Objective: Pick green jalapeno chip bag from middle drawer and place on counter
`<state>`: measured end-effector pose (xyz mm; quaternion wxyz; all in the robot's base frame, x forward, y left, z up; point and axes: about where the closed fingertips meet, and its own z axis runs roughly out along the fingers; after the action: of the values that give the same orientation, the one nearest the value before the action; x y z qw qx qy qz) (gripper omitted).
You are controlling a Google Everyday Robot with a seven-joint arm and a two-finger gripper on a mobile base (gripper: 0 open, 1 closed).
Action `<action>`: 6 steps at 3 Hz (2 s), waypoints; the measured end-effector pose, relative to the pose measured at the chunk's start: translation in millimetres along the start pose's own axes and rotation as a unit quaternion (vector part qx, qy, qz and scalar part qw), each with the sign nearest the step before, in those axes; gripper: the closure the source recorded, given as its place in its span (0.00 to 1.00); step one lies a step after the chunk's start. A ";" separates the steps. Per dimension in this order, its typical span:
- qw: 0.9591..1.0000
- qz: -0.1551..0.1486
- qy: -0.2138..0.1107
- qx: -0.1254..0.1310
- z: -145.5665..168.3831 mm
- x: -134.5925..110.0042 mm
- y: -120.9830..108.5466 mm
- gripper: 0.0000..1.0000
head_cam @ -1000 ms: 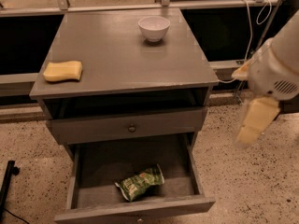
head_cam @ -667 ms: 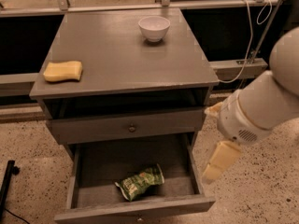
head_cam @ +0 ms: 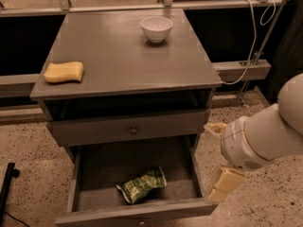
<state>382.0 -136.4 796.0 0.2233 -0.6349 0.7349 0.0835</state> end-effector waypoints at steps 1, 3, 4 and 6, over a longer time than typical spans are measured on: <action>0.999 -0.003 -0.035 -0.011 38.0 -6.7 13.6 0.00; 0.984 -0.075 -0.162 0.006 112.3 -83.0 44.2 0.00; 0.984 -0.075 -0.162 0.006 112.4 -83.0 44.1 0.00; 0.980 -0.150 -0.126 -0.004 245.7 -61.6 19.8 0.00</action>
Offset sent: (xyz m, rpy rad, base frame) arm 0.0658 0.1802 -0.0855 0.4601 -0.5399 0.1010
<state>423.1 22.2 601.9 0.3220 -0.7234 0.5964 0.1314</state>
